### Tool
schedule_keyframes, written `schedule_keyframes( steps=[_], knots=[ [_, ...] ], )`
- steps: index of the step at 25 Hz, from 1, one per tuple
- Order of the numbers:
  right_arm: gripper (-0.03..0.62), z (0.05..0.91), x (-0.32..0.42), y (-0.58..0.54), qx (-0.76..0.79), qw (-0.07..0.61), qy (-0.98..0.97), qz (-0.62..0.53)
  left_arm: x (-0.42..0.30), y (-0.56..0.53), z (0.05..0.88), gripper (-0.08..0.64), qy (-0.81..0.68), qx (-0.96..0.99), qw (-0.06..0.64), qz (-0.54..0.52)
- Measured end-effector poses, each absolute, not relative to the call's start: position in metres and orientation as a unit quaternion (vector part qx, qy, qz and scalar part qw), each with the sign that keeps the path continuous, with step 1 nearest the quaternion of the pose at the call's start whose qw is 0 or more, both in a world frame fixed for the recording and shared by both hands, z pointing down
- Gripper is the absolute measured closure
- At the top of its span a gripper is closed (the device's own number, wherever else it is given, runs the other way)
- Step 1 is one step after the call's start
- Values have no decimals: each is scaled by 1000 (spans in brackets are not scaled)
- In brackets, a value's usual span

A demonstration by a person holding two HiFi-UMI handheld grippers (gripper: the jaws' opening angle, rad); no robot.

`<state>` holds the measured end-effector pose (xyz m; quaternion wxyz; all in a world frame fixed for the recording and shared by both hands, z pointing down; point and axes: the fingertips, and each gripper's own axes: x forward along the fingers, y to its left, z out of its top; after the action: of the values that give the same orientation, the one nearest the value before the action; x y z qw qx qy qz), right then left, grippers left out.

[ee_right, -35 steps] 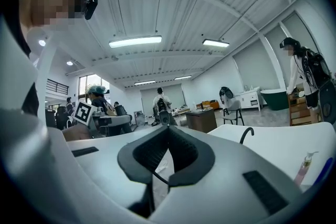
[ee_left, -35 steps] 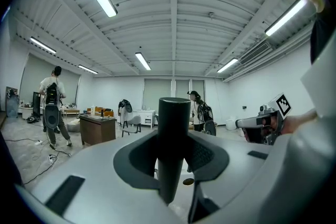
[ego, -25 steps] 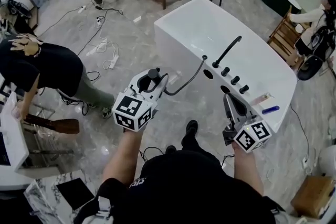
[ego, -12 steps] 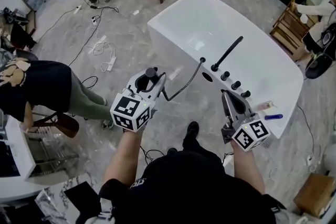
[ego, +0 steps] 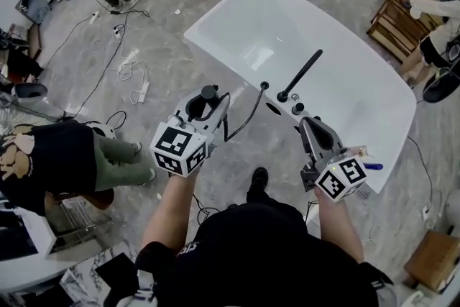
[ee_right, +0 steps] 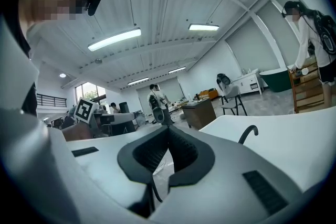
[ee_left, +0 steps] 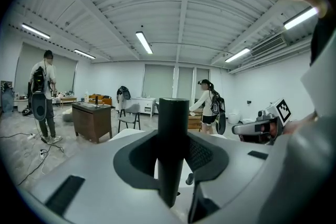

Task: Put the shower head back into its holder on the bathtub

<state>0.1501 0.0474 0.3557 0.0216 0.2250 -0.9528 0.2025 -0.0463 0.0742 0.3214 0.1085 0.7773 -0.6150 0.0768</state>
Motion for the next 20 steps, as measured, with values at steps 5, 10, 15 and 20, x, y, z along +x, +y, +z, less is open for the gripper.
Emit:
schedule_keyframes(
  steps=[5, 10, 15, 20],
  knots=[
    [578, 351, 159, 15, 225, 13, -953, 202, -38, 43, 306, 426, -616, 779, 92, 77],
    [578, 335, 166, 2, 208, 3, -959, 191, -28, 25, 276, 426, -618, 780, 67, 71],
    [578, 330, 165, -9, 217, 14, -958, 190, -31, 4, 270, 426, -610, 786, 63, 71],
    [578, 339, 154, -31, 224, 20, -956, 189, -39, -27, 276, 426, -596, 797, 67, 69]
  ],
)
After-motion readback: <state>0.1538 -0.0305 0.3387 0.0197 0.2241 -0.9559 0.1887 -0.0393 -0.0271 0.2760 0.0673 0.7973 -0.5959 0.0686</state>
